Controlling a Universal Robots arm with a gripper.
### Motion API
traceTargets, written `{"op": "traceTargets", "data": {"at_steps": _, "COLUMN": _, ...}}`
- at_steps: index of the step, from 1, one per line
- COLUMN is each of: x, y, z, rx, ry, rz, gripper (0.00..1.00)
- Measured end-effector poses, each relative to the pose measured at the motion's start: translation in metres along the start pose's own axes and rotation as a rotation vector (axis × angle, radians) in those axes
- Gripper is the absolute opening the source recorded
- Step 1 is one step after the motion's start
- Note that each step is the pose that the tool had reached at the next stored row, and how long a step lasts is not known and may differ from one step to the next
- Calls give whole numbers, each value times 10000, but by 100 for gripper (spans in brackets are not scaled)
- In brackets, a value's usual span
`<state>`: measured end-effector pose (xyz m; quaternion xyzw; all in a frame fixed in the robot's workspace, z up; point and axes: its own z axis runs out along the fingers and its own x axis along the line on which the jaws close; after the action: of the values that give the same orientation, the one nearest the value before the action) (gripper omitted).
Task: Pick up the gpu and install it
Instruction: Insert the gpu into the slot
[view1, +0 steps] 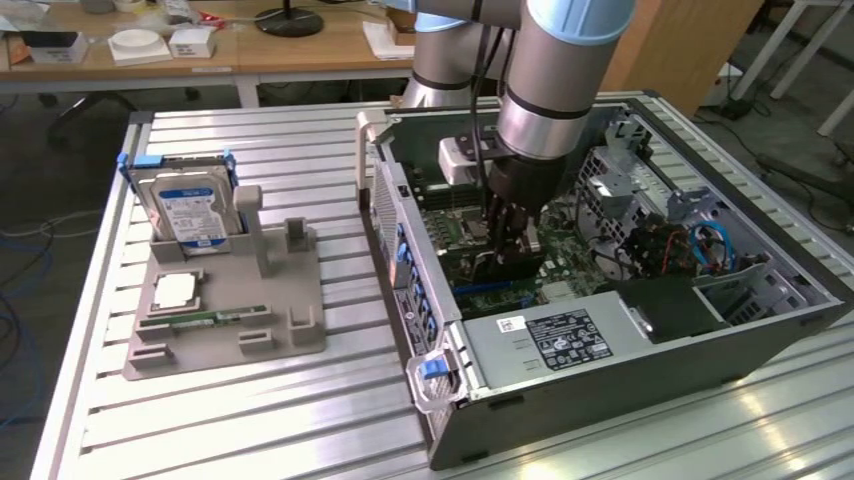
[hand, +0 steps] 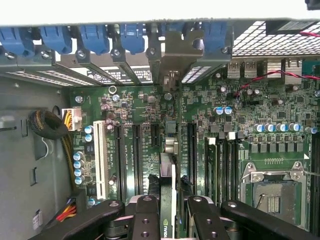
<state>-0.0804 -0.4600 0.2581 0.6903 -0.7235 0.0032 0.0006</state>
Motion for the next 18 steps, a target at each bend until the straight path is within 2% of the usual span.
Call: {"op": "traceTargets", "data": {"at_steps": 18, "x": -23, "y": 4, "z": 61, "rx": -2, "ry": 6, "rz": -148, "gripper": 27}}
